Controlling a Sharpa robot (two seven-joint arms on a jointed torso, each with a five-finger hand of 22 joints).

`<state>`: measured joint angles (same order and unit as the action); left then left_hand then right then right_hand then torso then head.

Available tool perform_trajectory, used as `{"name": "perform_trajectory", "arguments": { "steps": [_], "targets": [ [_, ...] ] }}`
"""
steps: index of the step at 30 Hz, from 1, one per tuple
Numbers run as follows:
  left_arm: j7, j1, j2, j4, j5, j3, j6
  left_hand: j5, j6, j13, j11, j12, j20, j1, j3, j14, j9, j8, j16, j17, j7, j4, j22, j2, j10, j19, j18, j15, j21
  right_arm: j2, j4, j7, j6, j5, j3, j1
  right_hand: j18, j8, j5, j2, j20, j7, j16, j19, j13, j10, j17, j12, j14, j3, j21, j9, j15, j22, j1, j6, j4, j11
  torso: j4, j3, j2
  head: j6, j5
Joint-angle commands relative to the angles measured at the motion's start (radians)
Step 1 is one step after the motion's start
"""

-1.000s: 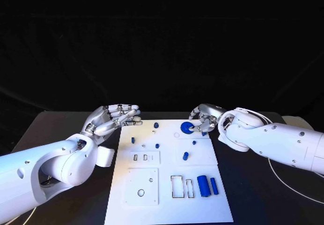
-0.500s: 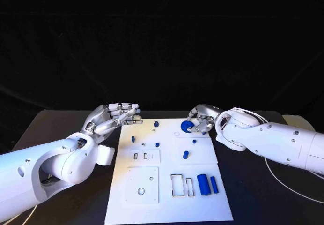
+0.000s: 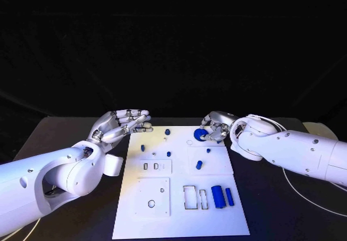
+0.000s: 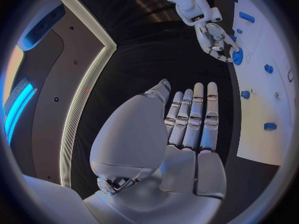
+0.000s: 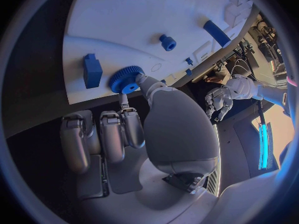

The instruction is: Assemble the parts on the task board

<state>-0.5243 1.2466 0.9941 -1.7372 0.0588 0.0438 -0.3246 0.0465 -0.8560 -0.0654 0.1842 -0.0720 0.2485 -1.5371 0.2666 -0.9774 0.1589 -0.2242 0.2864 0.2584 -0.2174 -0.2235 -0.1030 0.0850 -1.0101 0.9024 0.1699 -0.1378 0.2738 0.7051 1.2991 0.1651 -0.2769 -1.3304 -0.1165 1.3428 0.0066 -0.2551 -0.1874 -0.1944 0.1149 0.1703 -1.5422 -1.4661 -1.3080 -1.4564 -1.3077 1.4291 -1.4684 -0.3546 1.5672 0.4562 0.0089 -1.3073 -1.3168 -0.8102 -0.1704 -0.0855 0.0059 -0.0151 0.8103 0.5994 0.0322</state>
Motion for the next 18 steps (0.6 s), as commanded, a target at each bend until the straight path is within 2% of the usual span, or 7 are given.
{"name": "perform_trajectory", "arguments": {
  "steps": [1, 5, 14, 18],
  "targets": [
    [-0.005, 0.001, -0.002, -0.001, -0.003, -0.001, 0.018, 0.003, 0.002, -0.001, 0.005, 0.004, 0.001, 0.007, 0.006, 0.006, -0.002, 0.007, -0.007, 0.002, -0.026, 0.002, 0.002, 0.003, 0.001, 0.006, 0.013, -0.003, -0.004, -0.001, -0.001, 0.001, 0.021, -0.043, -0.002, -0.003, -0.007, -0.009, -0.007, 0.008, 0.005, -0.001, -0.006, -0.105, -0.151, -0.012, -0.205, 0.009, -0.090, -0.015, 0.004, 0.003, 0.003, -0.263, -0.008, -0.018, 0.003, 0.002, -0.0011, 0.0001, 0.000, 0.001, -0.001],
    [-0.004, 0.001, -0.002, -0.001, -0.003, -0.001, 0.018, 0.003, 0.002, -0.001, 0.005, 0.004, 0.001, 0.007, 0.006, 0.006, -0.002, 0.007, -0.007, 0.002, -0.026, 0.002, 0.002, 0.003, 0.001, 0.006, 0.013, -0.003, -0.004, -0.002, 0.001, 0.001, 0.011, -0.077, -0.002, -0.005, -0.007, -0.018, -0.010, 0.020, 0.001, -0.007, -0.007, -0.105, -0.162, -0.020, -0.207, 0.021, -0.090, -0.052, 0.004, 0.004, -0.002, -0.263, -0.038, -0.046, 0.024, 0.007, -0.0003, 0.0003, 0.000, 0.001, 0.000],
    [-0.003, 0.001, -0.002, 0.000, -0.003, -0.001, 0.020, 0.003, 0.002, -0.001, 0.005, 0.004, 0.001, 0.008, 0.007, 0.006, -0.002, 0.007, -0.007, 0.002, -0.026, 0.001, 0.002, 0.003, 0.001, 0.006, 0.013, -0.003, -0.004, -0.005, 0.007, 0.008, -0.013, -0.170, -0.002, -0.010, -0.007, -0.016, 0.002, 0.011, -0.002, -0.008, -0.009, -0.105, -0.168, -0.025, -0.212, 0.028, -0.091, -0.073, 0.004, 0.001, -0.005, -0.263, -0.044, -0.056, 0.037, 0.008, -0.0002, 0.0003, 0.000, 0.003, 0.000],
    [-0.002, 0.001, -0.002, 0.000, -0.003, -0.001, 0.021, 0.003, 0.002, -0.001, 0.005, 0.004, 0.001, 0.008, 0.007, 0.006, -0.002, 0.007, -0.007, 0.002, -0.026, 0.001, 0.002, 0.003, 0.001, 0.006, 0.013, -0.003, -0.004, -0.005, 0.014, 0.010, -0.040, -0.204, -0.002, -0.013, -0.007, -0.015, 0.006, 0.007, -0.002, -0.008, -0.010, -0.105, -0.167, -0.024, -0.214, 0.028, -0.091, -0.075, 0.004, 0.000, -0.004, -0.263, -0.039, -0.057, 0.037, 0.008, -0.0005, 0.0002, 0.000, 0.003, 0.000]
  ]
}}
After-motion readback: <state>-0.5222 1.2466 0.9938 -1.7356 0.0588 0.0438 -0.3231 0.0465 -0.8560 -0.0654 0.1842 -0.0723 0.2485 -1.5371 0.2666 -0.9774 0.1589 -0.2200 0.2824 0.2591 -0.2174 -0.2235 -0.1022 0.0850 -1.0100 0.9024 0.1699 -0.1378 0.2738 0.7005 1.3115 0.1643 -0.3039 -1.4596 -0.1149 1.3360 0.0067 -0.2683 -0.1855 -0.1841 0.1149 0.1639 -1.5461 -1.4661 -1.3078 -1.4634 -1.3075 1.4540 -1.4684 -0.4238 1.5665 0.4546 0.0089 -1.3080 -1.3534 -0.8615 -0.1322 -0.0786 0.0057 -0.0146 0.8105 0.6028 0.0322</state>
